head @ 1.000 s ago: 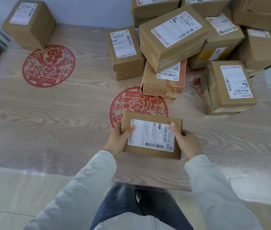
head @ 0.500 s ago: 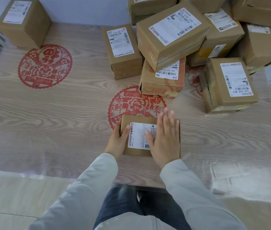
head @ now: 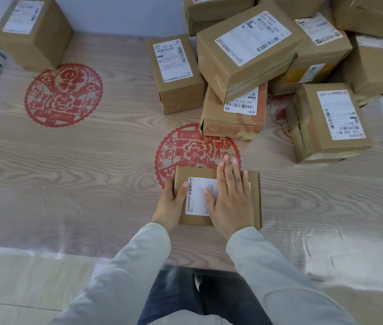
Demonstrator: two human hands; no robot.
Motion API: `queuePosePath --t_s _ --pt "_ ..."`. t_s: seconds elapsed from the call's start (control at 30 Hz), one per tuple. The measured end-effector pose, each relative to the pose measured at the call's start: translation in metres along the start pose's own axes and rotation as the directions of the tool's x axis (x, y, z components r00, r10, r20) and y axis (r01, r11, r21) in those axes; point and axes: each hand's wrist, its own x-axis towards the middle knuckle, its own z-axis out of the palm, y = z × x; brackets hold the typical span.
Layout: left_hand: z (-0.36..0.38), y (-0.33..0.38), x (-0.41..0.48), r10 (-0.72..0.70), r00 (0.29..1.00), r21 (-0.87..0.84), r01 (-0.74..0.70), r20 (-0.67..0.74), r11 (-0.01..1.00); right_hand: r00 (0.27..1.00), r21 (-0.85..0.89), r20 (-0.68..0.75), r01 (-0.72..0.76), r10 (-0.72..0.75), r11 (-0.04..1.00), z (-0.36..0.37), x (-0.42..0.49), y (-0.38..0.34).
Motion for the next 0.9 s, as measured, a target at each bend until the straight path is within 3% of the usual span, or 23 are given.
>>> queuePosePath --t_s 0.27,0.33,0.43,0.47,0.53,0.67,0.77,0.9 --pt "-0.003 0.001 0.0 0.001 0.999 0.009 -0.002 0.04 1.0 1.0 0.097 0.019 -0.011 0.009 0.995 -0.008 0.001 0.001" --pt "-0.008 0.0 0.002 0.007 0.998 -0.005 -0.006 0.057 1.0 0.999 0.288 -0.03 -0.031 0.042 0.957 -0.02 -0.005 0.003" --pt "-0.016 0.001 0.01 0.035 0.999 -0.047 -0.034 0.016 0.998 0.967 0.6 -0.134 -0.094 0.216 0.794 -0.047 -0.033 -0.001" --pt "-0.019 0.002 0.013 0.047 0.999 -0.047 -0.047 0.007 0.998 0.952 0.675 -0.101 -0.147 0.288 0.723 -0.055 -0.046 -0.004" --pt "-0.024 0.005 0.02 0.07 0.997 -0.031 -0.07 0.013 0.997 0.915 0.769 0.098 -0.319 0.392 0.553 -0.062 -0.068 -0.013" --pt "-0.024 0.013 0.028 0.094 0.994 0.021 -0.095 0.06 0.995 0.738 0.732 0.479 -0.635 0.475 0.248 -0.05 -0.095 -0.02" --pt "-0.023 0.016 0.029 0.101 0.991 0.034 -0.104 0.085 0.994 0.64 0.645 0.633 -0.747 0.435 0.162 -0.041 -0.096 -0.02" --pt "-0.024 0.017 0.029 0.115 0.99 0.084 -0.123 0.087 0.989 0.592 0.643 0.69 -0.766 0.417 0.023 -0.043 -0.085 -0.022"
